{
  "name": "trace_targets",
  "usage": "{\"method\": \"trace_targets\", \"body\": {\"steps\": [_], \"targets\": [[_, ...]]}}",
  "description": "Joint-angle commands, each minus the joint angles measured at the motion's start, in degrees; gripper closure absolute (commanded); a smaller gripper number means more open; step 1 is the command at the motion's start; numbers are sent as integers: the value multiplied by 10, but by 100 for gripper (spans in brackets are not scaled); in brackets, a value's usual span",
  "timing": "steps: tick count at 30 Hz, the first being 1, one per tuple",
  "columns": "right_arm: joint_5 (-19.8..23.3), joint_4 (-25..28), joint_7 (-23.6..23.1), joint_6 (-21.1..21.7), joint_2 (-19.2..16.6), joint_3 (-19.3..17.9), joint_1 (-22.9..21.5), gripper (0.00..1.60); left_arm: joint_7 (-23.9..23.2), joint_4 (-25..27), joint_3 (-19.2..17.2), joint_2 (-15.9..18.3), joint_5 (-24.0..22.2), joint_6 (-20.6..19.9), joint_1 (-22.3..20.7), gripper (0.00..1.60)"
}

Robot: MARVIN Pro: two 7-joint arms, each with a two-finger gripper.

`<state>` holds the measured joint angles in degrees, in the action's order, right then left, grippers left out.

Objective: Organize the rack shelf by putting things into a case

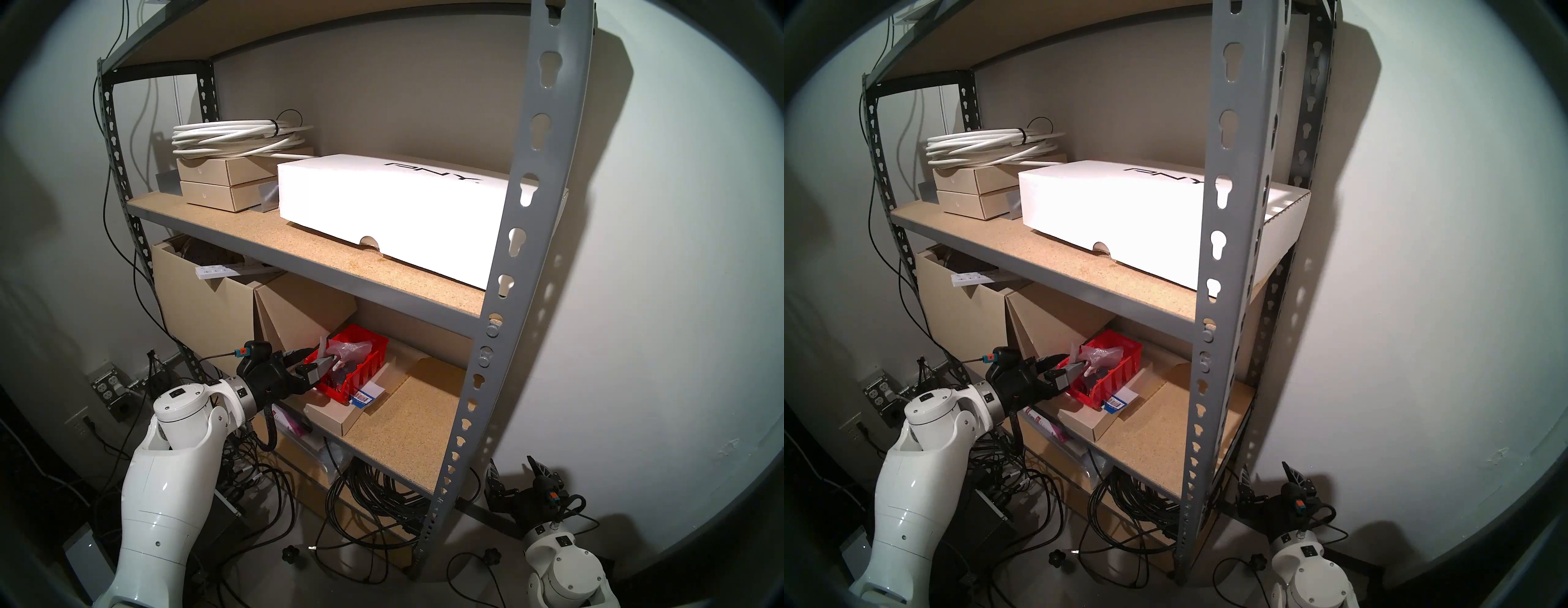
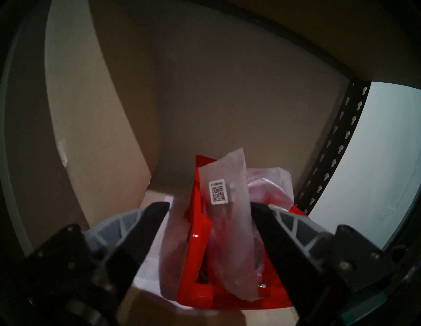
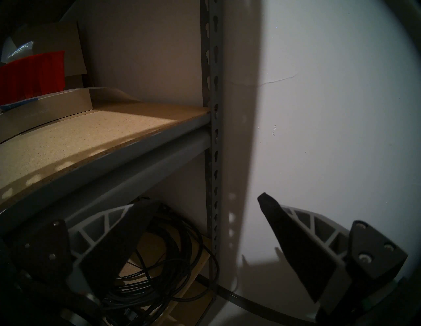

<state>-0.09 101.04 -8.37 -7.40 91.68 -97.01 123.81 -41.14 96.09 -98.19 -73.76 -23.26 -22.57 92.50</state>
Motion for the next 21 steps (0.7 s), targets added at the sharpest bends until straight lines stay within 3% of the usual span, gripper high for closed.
{"method": "trace_targets", "body": {"steps": [1,11,21], "targets": [[0,11,0,-1,0,0,0,0,1,25,-5,-1,-1,5,6,21],[0,11,0,-1,0,0,-1,0,0,56,-21,-1,-5,10,12,21],[0,10,0,-1,0,0,-1,0,10,135,-43,-22,-10,14,47,23]]}}
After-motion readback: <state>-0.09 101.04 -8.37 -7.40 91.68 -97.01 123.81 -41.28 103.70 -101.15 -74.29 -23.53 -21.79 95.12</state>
